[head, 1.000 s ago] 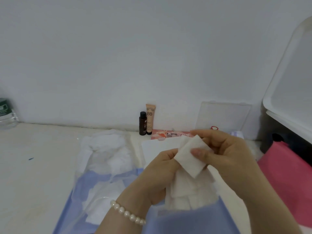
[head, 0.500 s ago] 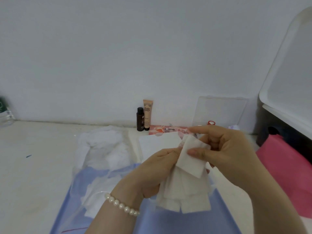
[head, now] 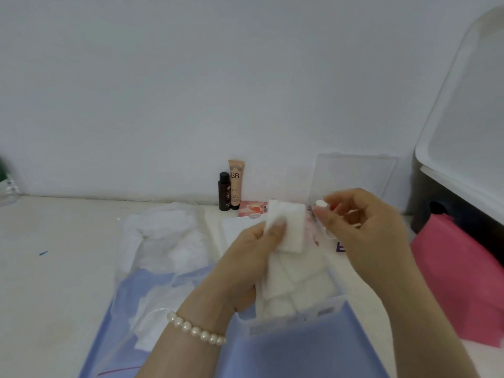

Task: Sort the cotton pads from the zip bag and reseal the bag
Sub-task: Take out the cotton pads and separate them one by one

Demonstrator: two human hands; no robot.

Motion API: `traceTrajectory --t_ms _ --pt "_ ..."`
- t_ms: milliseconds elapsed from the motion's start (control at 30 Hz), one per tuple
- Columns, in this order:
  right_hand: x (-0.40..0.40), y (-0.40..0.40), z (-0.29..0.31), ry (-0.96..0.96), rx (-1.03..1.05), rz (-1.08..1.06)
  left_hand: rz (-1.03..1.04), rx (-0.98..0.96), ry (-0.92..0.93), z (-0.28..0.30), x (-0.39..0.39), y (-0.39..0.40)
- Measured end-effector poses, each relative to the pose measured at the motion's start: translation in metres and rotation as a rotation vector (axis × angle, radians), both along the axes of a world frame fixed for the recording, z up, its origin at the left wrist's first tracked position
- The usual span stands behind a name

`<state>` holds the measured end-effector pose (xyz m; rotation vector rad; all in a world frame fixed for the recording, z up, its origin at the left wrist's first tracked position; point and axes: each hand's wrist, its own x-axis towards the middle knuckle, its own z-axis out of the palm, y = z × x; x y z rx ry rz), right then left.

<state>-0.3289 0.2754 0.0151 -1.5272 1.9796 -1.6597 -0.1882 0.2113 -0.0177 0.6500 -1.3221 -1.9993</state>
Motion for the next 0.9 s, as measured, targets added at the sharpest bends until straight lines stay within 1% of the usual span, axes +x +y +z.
traceTrajectory --t_ms 33,100,167,233,333,433,600,733,833,900 --pt "-0.001 0.001 0.001 -0.029 0.006 -0.005 0.084 0.012 0.015 0.0 0.0 -0.003" --pt "0.0 0.003 0.0 -0.056 0.107 0.062 0.162 0.033 0.047 0.003 0.002 -0.007" --pt "0.008 0.001 -0.002 -0.057 0.221 0.123 0.172 0.053 0.065 0.006 0.004 -0.007" --pt "0.014 -0.003 -0.007 -0.054 0.252 0.15 0.164 0.075 0.084 0.007 0.004 -0.005" --pt "0.016 -0.008 -0.012 -0.049 0.173 0.091 0.155 0.095 0.118 0.008 0.003 -0.003" --pt "0.018 -0.008 -0.013 -0.044 0.048 0.009 0.188 0.173 0.156 0.007 0.003 -0.004" --pt "0.019 -0.01 -0.012 -0.157 -0.118 -0.029 0.225 0.323 0.237 0.006 0.001 -0.005" --pt "0.019 -0.012 -0.016 -0.22 -0.131 -0.042 0.239 0.337 0.241 0.003 -0.004 -0.003" --pt "0.019 -0.015 -0.018 -0.193 -0.105 -0.081 0.279 0.305 0.208 0.0 -0.008 -0.002" --pt "0.019 -0.015 -0.018 -0.128 -0.13 -0.158 0.294 0.299 0.197 -0.002 -0.01 -0.002"
